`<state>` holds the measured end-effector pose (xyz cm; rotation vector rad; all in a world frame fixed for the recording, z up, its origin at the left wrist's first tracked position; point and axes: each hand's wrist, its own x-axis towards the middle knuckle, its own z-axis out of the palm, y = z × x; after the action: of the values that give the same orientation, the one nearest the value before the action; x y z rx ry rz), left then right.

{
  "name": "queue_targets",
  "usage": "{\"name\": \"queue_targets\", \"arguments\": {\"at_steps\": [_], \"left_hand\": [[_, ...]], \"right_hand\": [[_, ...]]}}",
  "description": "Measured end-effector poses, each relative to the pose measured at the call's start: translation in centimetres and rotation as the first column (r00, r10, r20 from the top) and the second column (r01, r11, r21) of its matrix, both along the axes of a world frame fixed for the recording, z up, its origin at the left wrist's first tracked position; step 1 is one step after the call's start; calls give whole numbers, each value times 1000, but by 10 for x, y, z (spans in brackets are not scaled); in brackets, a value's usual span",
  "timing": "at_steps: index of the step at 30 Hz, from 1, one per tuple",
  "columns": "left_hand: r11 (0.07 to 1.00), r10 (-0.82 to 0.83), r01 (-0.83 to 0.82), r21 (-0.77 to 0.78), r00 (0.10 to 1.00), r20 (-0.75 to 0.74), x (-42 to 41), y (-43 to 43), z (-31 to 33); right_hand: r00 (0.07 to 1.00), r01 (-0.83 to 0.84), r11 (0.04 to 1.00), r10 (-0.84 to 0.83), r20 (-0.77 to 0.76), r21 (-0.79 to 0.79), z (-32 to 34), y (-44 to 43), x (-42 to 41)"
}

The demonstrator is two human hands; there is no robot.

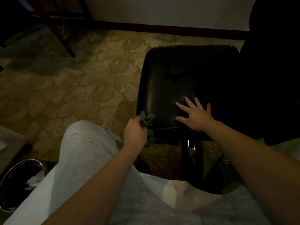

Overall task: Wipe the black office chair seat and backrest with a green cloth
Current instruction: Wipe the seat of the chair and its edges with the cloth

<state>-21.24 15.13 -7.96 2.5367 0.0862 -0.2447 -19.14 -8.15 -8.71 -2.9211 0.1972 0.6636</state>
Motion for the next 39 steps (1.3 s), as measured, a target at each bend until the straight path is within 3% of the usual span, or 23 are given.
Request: {"name": "queue_targets", "arguments": {"at_steps": [5, 14, 18, 20, 23, 33, 39], "left_hand": [[997, -58, 61, -47, 996, 66, -12, -24, 5], [998, -3, 2, -65, 1000, -25, 8, -2, 3], [999, -11, 11, -45, 1000, -6, 6, -4, 4], [999, -30, 31, -33, 999, 25, 1, -9, 4], [998, -65, 66, -15, 996, 60, -6, -20, 4], [976, -218, 218, 11, 976, 14, -6, -35, 13], [976, -216, 216, 43, 976, 5, 2, -27, 19]], "right_hand": [[1000, 10, 1000, -10, 5, -12, -5, 1, 0], [995, -93, 993, 90, 43, 67, 8, -18, -13], [973, 45, 984, -83, 216, 175, 3, -36, -31], [963, 84, 988, -114, 246, 129, -4, -34, -36], [967, 110, 993, -117, 225, 40, -8, -28, -36], [983, 124, 990, -132, 128, 70, 4, -34, -31], [989, 65, 997, -69, 128, 34, 10, -35, -32]]}}
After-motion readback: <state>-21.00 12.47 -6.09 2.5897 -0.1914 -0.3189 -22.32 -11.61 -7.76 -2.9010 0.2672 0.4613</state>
